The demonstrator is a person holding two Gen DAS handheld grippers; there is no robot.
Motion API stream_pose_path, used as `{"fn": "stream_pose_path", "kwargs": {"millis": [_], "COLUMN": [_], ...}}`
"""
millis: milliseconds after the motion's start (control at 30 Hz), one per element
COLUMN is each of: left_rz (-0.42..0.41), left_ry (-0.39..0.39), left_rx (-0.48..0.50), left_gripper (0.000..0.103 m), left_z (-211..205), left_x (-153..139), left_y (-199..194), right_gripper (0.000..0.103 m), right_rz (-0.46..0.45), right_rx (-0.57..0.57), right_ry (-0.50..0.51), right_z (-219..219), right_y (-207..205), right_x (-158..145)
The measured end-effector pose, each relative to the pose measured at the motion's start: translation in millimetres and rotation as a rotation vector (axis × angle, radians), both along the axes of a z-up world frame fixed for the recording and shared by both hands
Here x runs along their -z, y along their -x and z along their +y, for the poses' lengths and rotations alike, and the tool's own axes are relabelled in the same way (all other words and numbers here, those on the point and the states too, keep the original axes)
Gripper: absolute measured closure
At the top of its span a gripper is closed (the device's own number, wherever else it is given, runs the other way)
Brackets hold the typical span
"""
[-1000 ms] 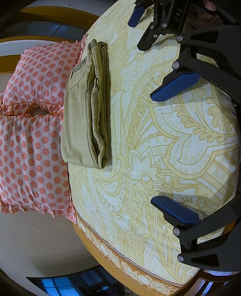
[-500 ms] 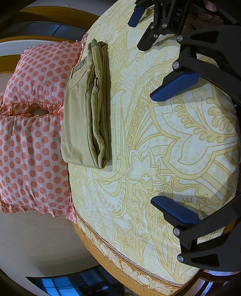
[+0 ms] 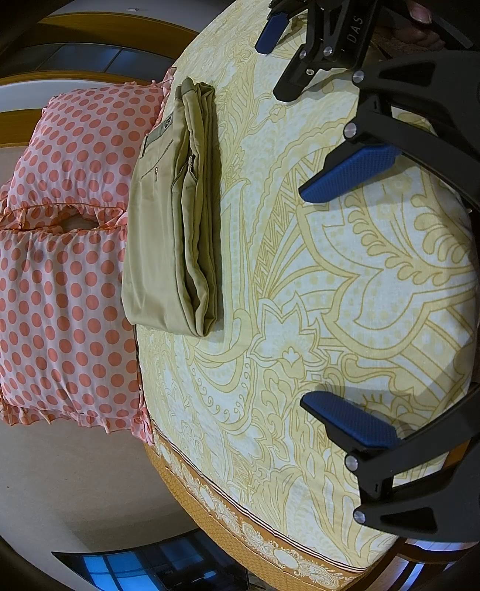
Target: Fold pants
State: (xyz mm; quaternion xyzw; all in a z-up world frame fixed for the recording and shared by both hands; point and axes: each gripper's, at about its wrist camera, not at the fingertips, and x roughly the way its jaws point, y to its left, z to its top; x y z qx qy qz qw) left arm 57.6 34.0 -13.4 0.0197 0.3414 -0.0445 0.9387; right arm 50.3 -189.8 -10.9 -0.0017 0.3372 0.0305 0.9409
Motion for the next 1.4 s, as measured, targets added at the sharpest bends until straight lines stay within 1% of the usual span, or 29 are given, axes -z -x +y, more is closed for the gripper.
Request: {"fn": "stream_pose_path", "kwargs": {"millis": [1400], "left_rz": [-0.005], "left_ry": [-0.002], "left_rx": [-0.008], "left_gripper": [0.002], "left_z": [0.2], "left_x": [-1.1], "left_y": [-3.3], "right_gripper": [0.001], "right_rz": [-0.003], "right_rx": [0.000], "right_ry": [0.000], "right_z": [0.3], "right_y": [-0.5], "right_x": [1.0]}}
